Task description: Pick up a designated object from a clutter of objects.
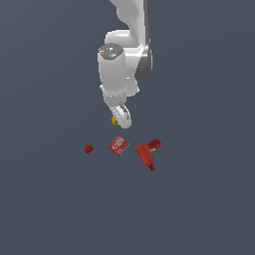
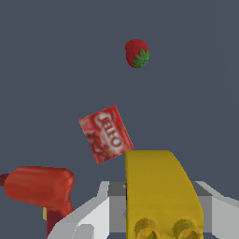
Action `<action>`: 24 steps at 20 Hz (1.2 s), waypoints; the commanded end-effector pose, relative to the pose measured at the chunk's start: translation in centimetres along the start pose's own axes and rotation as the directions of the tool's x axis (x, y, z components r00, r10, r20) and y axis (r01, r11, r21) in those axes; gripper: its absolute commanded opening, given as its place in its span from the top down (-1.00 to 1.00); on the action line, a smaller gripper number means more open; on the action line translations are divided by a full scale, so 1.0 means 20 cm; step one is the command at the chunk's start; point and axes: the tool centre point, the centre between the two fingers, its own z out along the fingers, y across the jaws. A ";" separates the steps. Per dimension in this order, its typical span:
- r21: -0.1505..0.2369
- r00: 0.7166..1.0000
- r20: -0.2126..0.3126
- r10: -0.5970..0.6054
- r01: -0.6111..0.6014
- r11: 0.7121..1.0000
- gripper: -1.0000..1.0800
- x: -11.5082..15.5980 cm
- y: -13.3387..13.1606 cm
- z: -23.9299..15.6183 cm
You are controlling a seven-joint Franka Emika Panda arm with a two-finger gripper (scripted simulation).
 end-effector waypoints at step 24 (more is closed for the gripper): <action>0.000 1.000 0.001 -0.001 0.001 1.000 1.00 0.21 -0.23 -0.86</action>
